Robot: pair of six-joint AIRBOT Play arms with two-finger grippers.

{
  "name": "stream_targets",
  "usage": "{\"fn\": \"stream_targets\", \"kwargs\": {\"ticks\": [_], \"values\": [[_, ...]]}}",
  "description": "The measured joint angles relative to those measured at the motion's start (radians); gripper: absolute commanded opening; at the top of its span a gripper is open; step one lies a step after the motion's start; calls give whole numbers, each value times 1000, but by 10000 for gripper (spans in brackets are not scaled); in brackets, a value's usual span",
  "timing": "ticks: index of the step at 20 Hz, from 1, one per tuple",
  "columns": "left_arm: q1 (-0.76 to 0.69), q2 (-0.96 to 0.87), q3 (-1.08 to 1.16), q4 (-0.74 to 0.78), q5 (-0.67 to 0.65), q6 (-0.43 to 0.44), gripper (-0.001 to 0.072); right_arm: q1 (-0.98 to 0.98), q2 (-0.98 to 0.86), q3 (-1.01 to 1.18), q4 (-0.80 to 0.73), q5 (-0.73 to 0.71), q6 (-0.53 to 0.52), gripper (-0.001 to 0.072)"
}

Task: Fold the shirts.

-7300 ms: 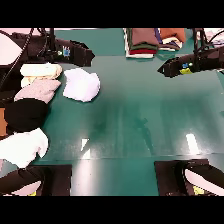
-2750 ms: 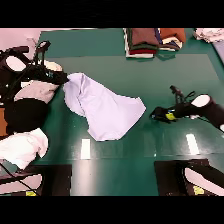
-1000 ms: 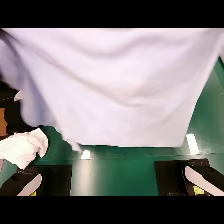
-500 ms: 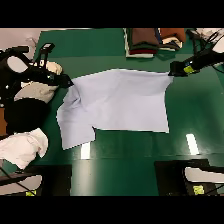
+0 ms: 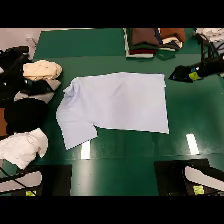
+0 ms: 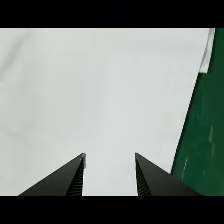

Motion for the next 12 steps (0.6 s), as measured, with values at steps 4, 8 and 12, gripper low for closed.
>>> {"fn": "stream_targets", "kwargs": {"ticks": [4, 8, 12], "values": [[26, 25, -195, -5, 35, -4, 558, 7, 81, -104, 47, 4, -9, 368], [15, 32, -317, -21, 90, -3, 558, 29, 105, -137, 74, 4, -12, 368], [-47, 34, -365, -33, 136, -3, 161, 42, 113, -145, 83, 5, -12, 368]]}}
